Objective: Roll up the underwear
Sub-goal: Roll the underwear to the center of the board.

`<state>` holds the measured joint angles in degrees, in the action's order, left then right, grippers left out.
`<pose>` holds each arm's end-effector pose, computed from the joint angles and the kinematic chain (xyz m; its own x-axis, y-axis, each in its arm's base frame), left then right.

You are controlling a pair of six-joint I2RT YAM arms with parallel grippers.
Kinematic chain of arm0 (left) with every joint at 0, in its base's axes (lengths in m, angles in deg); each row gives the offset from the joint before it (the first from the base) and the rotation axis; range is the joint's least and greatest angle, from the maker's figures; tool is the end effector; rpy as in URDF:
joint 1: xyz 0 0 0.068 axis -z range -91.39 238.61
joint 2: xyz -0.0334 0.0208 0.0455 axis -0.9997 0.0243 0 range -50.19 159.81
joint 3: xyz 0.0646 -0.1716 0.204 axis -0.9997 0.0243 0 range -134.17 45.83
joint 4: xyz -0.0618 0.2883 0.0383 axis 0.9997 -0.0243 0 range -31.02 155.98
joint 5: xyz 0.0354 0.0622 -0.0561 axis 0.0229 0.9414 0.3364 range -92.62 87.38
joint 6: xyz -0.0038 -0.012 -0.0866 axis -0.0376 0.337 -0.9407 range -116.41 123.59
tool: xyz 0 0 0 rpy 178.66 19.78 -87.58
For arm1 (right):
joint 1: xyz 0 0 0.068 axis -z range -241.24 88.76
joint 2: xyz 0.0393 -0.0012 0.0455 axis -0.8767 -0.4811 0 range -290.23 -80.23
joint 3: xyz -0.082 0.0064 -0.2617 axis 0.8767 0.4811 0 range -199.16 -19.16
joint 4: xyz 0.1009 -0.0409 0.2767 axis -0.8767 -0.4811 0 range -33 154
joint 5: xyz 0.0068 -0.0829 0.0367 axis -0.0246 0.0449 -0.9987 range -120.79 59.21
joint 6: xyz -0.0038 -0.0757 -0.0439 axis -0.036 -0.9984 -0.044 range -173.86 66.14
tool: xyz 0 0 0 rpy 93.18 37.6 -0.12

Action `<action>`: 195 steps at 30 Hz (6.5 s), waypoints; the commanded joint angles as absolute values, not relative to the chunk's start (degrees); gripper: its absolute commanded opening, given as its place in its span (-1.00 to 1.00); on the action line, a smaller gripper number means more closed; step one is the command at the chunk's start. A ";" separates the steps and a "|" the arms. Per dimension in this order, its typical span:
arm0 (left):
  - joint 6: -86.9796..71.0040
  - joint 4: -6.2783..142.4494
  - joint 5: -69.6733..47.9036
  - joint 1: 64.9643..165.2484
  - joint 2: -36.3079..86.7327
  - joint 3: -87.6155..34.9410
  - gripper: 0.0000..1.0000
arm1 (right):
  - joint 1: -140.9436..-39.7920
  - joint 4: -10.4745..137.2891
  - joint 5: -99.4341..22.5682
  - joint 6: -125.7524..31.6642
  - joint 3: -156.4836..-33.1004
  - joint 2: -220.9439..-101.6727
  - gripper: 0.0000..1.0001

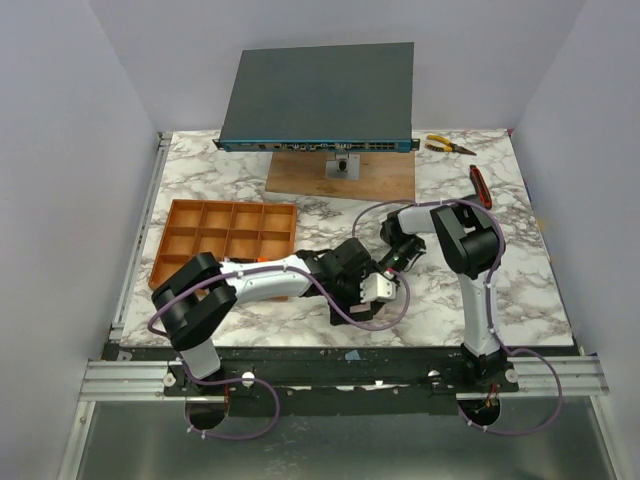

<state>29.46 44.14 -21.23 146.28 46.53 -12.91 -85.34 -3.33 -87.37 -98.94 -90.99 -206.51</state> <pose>0.1851 -0.3387 0.1228 -0.0291 0.8193 -0.5726 0.9995 0.0154 -0.0288 0.2739 0.1934 0.0330 -0.6729 -0.7282 -0.1305 -0.4248 0.2360 0.8740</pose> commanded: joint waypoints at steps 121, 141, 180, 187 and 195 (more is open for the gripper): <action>24.54 27.60 -40.51 137.03 79.71 -35.96 -1.00 | -80.88 31.68 -67.56 -111.16 -52.37 -142.99 0.53; 24.82 26.26 -40.83 136.86 80.94 -37.23 -1.00 | -92.57 41.27 -58.81 -107.49 -49.38 -146.56 0.43; 25.12 21.54 -42.24 136.86 84.97 -41.70 -1.00 | -97.10 51.95 -48.46 -106.15 -47.56 -156.81 0.22; 25.46 20.10 -43.17 136.68 85.95 -42.76 -1.00 | -97.10 51.48 -48.11 -106.53 -48.11 -160.20 0.13; 25.70 19.03 -43.95 136.60 86.56 -43.57 -1.00 | -97.10 51.38 -47.55 -106.75 -48.90 -162.91 -0.07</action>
<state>23.08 22.50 -58.83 133.91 79.39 -46.44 -96.05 50.92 -56.68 -104.47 -50.91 -157.48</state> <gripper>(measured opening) 0.204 0.455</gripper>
